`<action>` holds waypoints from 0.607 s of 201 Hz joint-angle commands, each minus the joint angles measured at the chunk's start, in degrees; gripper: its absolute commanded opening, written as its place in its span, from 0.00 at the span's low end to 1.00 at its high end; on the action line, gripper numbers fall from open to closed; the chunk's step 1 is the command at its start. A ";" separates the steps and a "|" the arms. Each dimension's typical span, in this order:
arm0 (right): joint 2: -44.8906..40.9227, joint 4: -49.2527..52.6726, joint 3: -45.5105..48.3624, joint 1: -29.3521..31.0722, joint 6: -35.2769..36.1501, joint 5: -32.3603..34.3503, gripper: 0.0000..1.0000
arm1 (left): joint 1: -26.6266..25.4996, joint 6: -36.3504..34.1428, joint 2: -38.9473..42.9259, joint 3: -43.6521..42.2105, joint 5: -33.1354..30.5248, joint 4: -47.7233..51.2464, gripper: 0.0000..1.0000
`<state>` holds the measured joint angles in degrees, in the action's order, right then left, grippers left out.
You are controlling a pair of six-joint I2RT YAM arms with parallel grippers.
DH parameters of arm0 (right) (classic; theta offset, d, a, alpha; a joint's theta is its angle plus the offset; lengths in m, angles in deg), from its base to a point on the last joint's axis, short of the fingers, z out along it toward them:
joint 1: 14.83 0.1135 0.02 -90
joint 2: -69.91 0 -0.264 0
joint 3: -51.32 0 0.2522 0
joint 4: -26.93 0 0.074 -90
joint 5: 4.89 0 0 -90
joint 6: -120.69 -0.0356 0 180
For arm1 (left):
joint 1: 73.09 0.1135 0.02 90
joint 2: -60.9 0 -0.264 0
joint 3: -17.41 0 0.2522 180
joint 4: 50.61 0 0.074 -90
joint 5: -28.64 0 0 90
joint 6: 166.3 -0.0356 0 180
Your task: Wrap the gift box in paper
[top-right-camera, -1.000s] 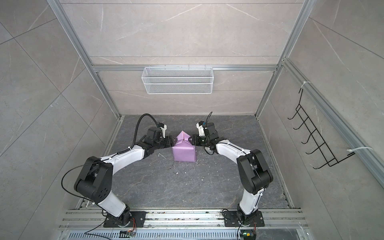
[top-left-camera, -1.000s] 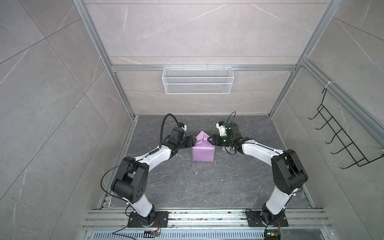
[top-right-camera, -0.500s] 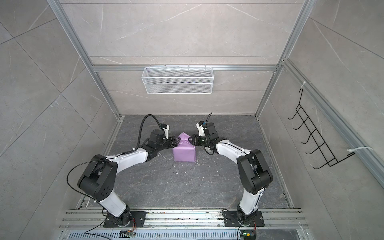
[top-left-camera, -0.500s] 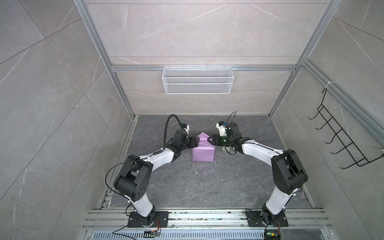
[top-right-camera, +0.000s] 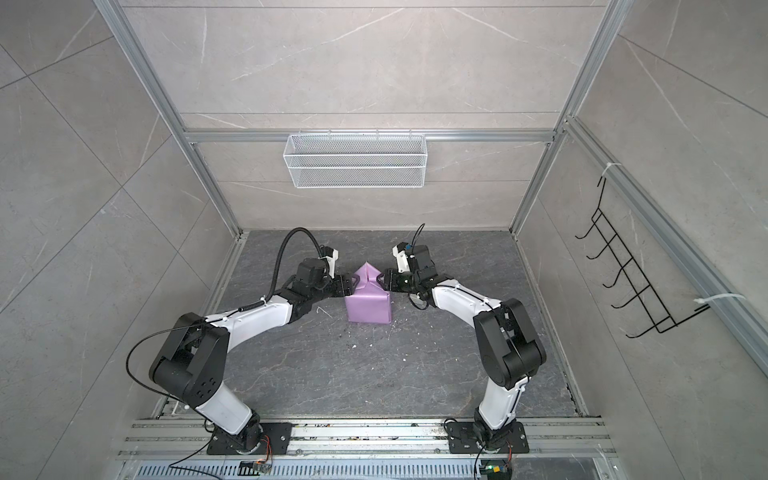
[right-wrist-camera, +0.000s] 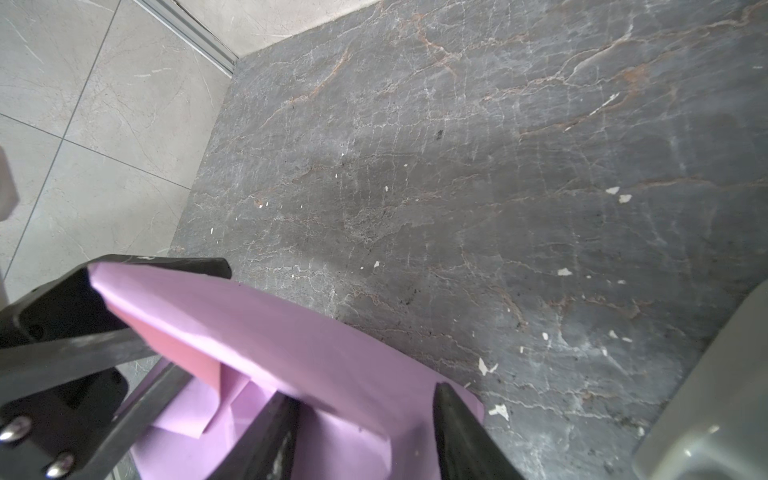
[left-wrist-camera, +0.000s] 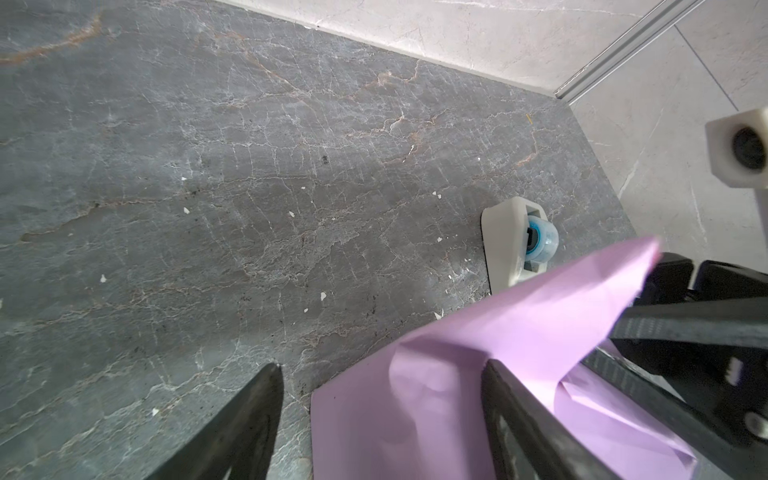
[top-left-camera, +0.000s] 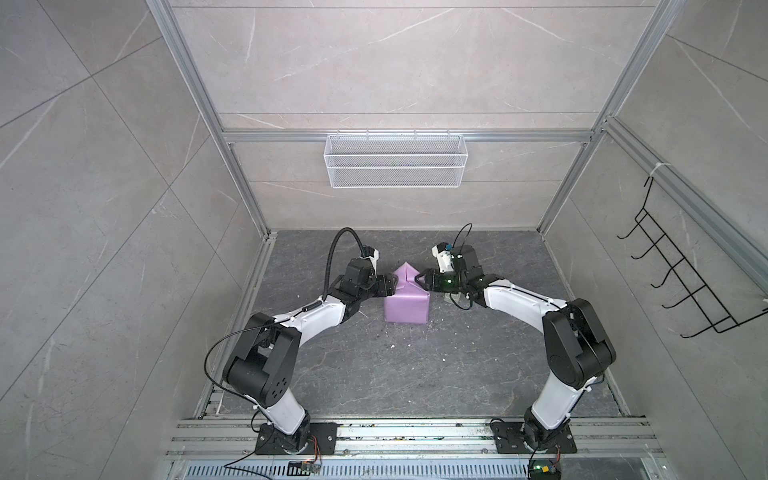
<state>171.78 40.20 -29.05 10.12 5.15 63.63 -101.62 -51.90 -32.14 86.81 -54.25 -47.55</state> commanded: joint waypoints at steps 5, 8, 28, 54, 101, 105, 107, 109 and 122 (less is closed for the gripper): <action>-0.03 3.83 1.73 0.45 0.62 0.56 0.54 | 1.06 -3.60 5.43 -0.86 3.00 0.65 0.80; -0.06 3.80 1.72 0.48 0.58 0.50 0.54 | 1.22 -3.79 5.71 -0.97 3.26 0.88 0.80; -0.08 3.66 1.83 0.45 0.61 0.56 0.54 | 2.78 -4.76 7.73 -1.71 5.13 2.68 0.80; 0.13 3.49 2.01 0.45 0.59 0.45 0.54 | 5.33 -6.55 9.51 -2.68 8.61 4.80 0.79; 0.09 3.56 2.01 0.50 0.59 0.38 0.54 | 7.00 -8.26 9.11 -2.43 10.20 9.07 0.76; 0.03 3.57 2.00 0.45 0.51 0.38 0.54 | 7.00 -8.24 9.03 -2.61 10.14 9.03 0.75; 0.07 3.57 1.98 0.45 0.52 0.38 0.54 | 6.96 -8.19 9.02 -2.65 10.12 9.14 0.75; 0.09 3.57 2.00 0.45 0.56 0.38 0.54 | 6.99 -8.18 8.97 -2.64 10.16 9.17 0.75; 0.02 3.57 1.91 0.47 0.53 0.38 0.54 | 6.99 -8.02 8.77 -2.80 10.90 9.31 0.74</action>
<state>171.78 40.16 -29.02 10.12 5.13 63.63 -94.63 -58.02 -23.98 84.42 -45.79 -39.57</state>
